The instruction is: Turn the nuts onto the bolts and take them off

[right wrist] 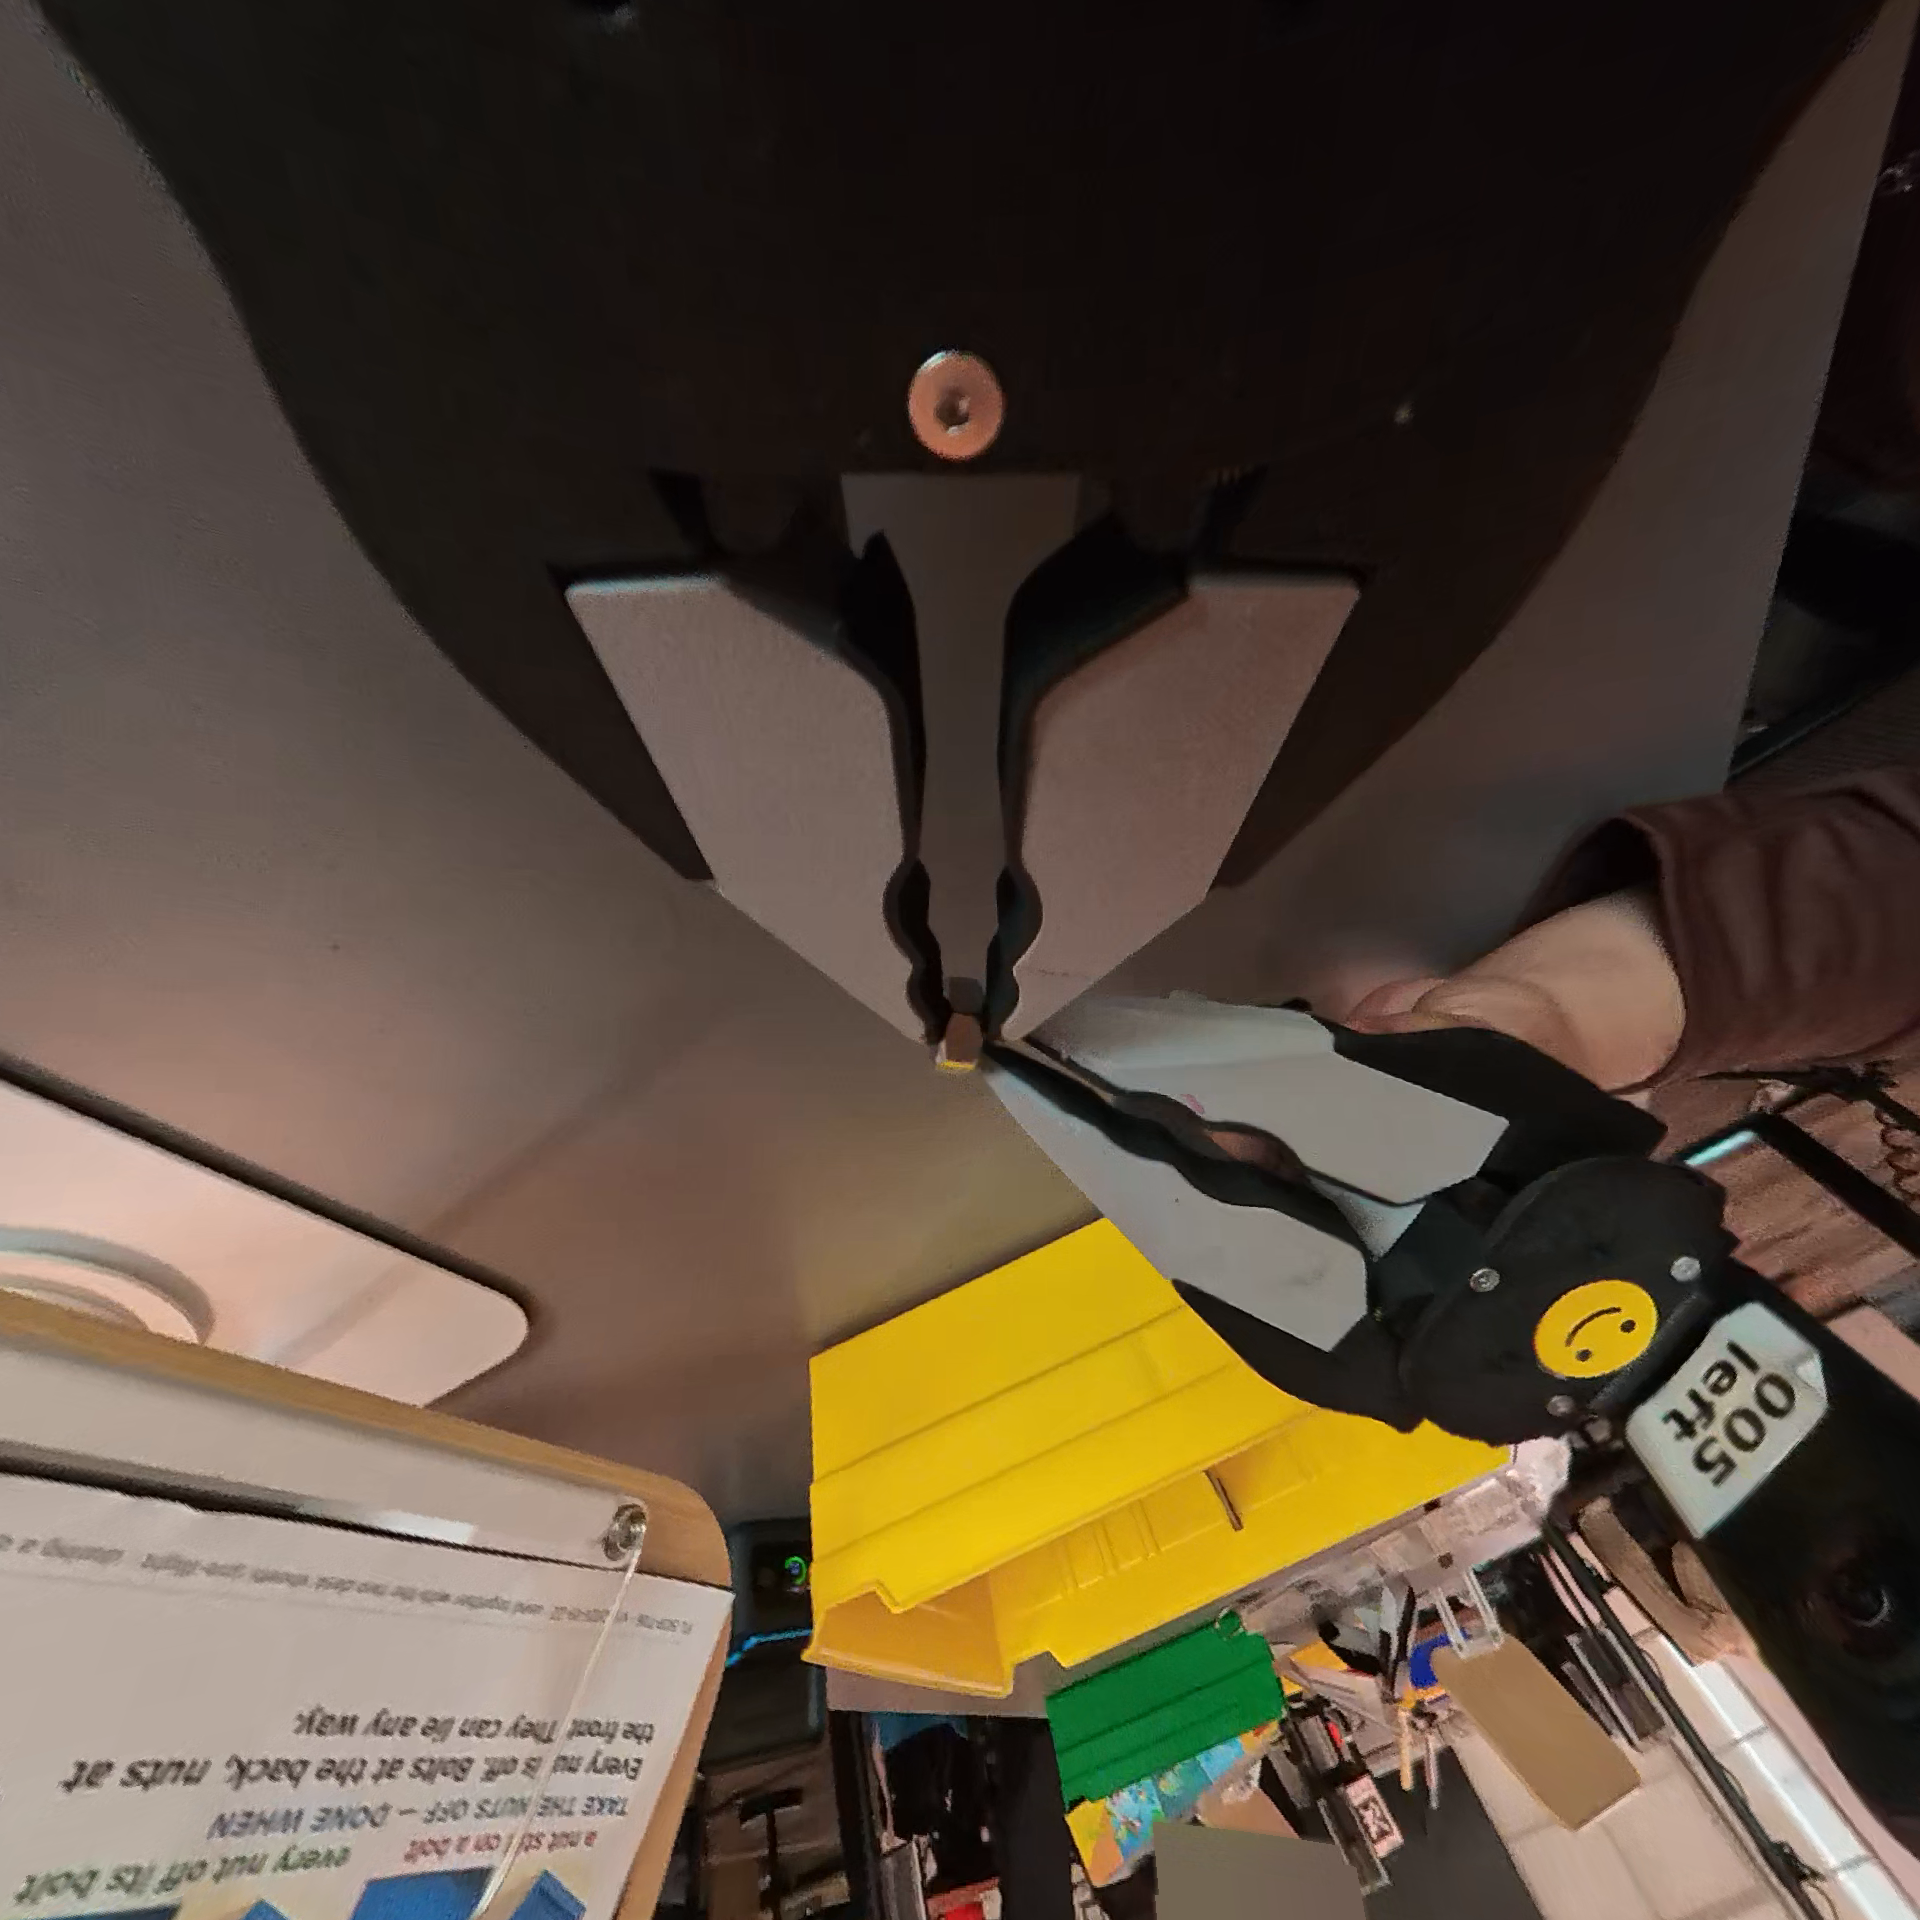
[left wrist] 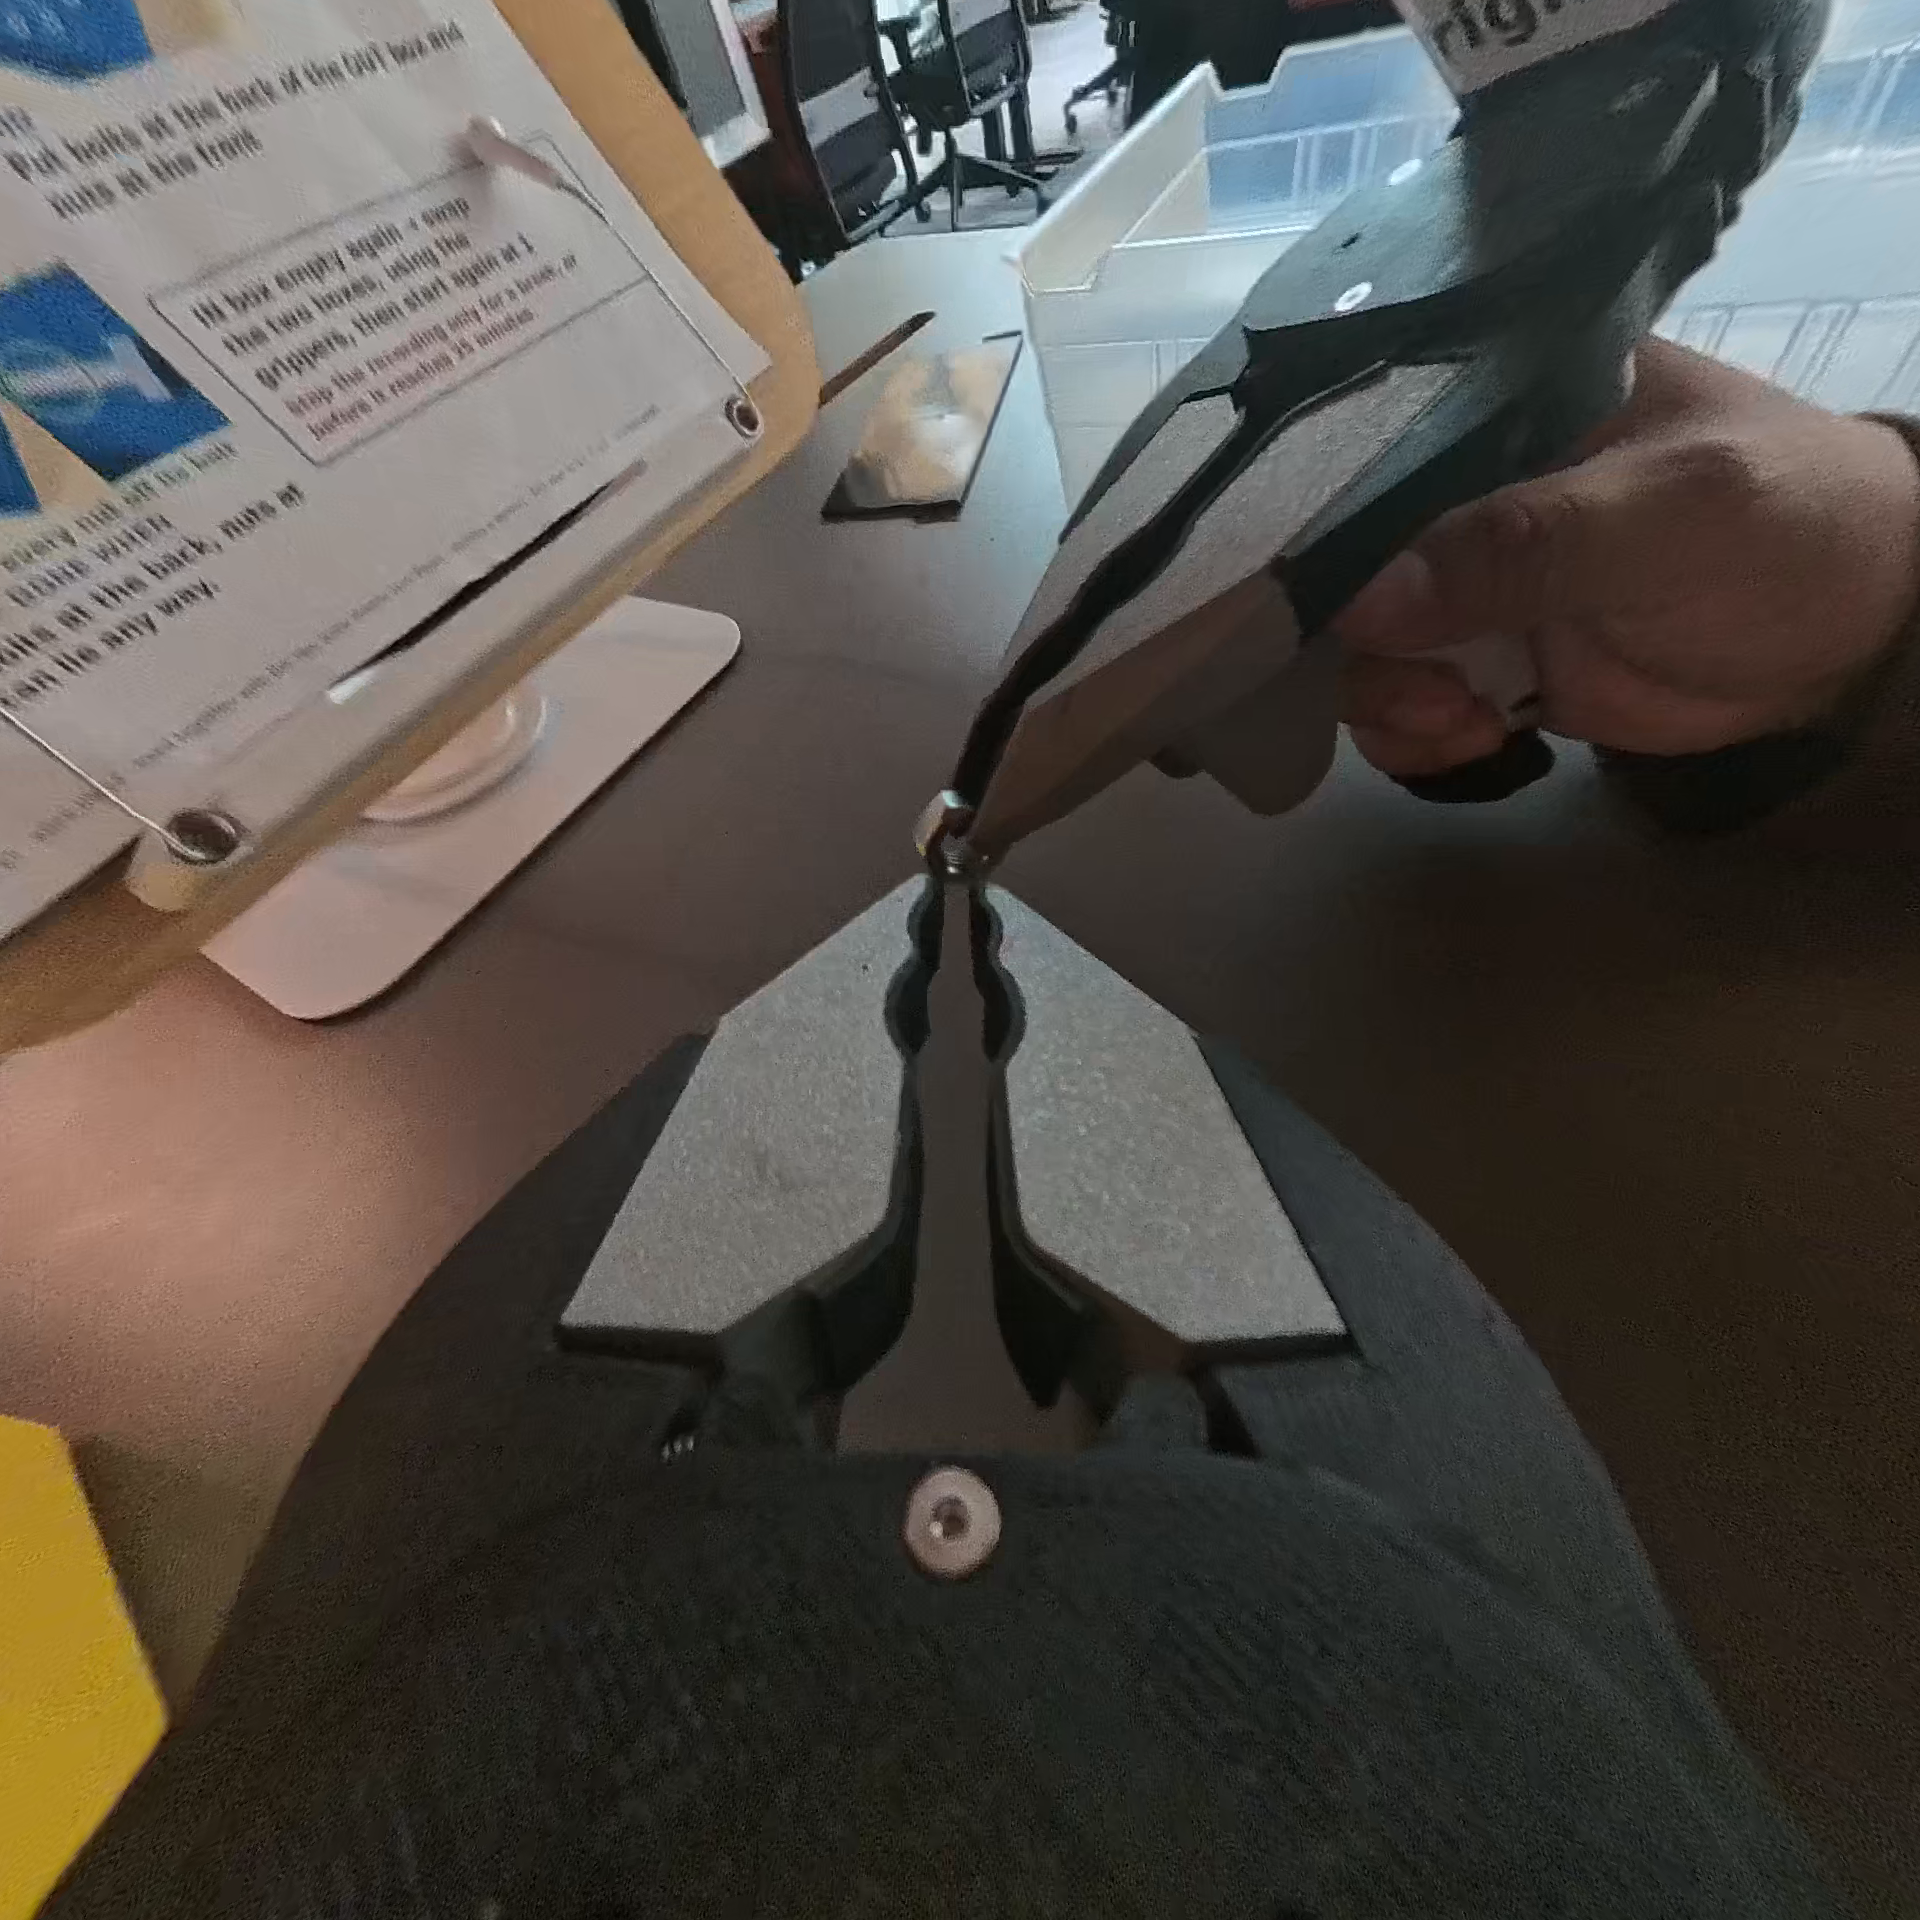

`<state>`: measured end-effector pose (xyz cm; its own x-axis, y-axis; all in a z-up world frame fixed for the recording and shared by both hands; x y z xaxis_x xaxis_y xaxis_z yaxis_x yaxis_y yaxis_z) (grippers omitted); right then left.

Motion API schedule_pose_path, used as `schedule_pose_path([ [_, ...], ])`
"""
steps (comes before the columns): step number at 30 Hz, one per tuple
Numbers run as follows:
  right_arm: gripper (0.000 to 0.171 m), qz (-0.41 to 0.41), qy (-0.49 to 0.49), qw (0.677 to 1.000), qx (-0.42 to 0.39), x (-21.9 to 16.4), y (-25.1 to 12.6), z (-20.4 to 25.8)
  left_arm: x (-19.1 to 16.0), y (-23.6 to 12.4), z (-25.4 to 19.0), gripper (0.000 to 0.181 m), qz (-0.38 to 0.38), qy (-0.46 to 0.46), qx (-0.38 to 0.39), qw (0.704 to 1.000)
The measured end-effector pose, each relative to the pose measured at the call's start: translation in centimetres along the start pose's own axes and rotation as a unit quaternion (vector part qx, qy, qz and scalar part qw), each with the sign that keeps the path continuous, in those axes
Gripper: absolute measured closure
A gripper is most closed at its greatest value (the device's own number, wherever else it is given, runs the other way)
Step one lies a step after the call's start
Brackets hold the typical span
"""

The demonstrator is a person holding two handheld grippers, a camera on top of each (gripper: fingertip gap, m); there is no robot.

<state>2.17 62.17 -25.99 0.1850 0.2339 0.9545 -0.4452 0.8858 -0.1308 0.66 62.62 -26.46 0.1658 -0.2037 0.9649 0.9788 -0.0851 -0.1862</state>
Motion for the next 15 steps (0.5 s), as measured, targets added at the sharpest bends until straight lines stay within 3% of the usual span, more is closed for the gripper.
schedule_pose_path([
  [5,0.167,0.013,-0.009,0.999,-0.034,-0.1,-0.7,-1.1,-0.3,0.1,0.3,0.18,0.003,-0.027,0.0,1.0],
  [8,0.167,0.065,-0.056,0.993,-0.084,-1.2,-1.2,-2.5,-1.0,0.1,0.7,0.181,0.02,-0.035,0.013,0.999],
  [15,0.167,0.232,-0.27,0.916,-0.183,-4.7,-2.2,-4.6,-1.7,-0.1,1.7,0.181,0.038,-0.06,0.031,0.997],
])
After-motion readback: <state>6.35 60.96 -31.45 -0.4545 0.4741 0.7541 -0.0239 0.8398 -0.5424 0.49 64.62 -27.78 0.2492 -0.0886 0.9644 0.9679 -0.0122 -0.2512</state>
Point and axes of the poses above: each gripper's, where its closed fingertips meet, y out along the fingers, x out of its top, z = x × y across the jaws, the point moved 1 cm from there along -y, back along the fingers, and after that the axes turned 10 degrees about -z, right-handed, at the moved point
